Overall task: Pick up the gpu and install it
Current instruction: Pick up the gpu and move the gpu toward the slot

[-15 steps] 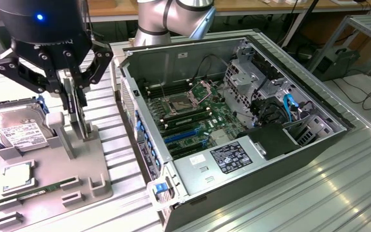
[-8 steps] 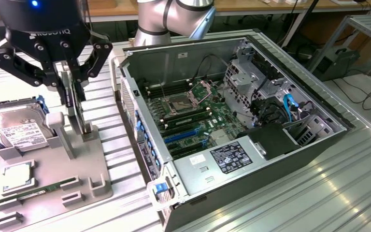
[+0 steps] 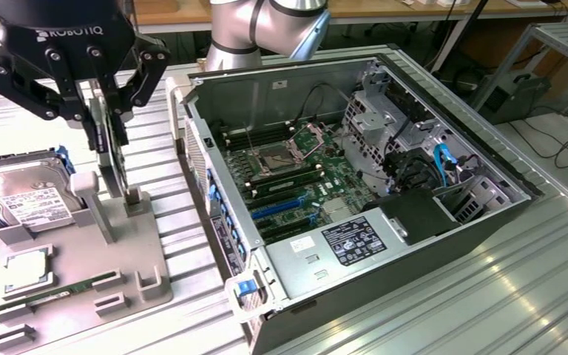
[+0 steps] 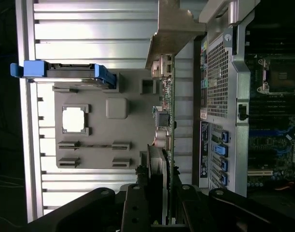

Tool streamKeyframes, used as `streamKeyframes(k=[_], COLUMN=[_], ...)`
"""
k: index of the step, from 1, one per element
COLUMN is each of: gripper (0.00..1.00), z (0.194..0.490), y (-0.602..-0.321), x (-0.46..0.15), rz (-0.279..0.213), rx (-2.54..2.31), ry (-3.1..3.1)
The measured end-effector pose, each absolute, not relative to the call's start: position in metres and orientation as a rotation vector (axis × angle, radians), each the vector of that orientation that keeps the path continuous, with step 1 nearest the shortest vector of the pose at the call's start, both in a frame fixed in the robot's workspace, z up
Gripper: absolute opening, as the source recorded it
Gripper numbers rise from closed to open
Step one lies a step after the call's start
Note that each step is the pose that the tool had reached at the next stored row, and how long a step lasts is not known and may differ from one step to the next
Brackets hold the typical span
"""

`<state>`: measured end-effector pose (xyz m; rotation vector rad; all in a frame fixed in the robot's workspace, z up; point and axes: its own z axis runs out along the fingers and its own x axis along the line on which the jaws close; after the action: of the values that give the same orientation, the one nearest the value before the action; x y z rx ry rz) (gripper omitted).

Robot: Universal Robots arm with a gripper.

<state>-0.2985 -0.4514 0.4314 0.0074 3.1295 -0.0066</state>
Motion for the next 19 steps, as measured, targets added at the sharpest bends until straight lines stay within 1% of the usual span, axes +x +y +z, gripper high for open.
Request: streamKeyframes(k=[19], gripper=[0.27], z=[0.433], y=[-0.451], x=[-0.281], rz=[-0.006], rx=[0.007], ry=[3.130])
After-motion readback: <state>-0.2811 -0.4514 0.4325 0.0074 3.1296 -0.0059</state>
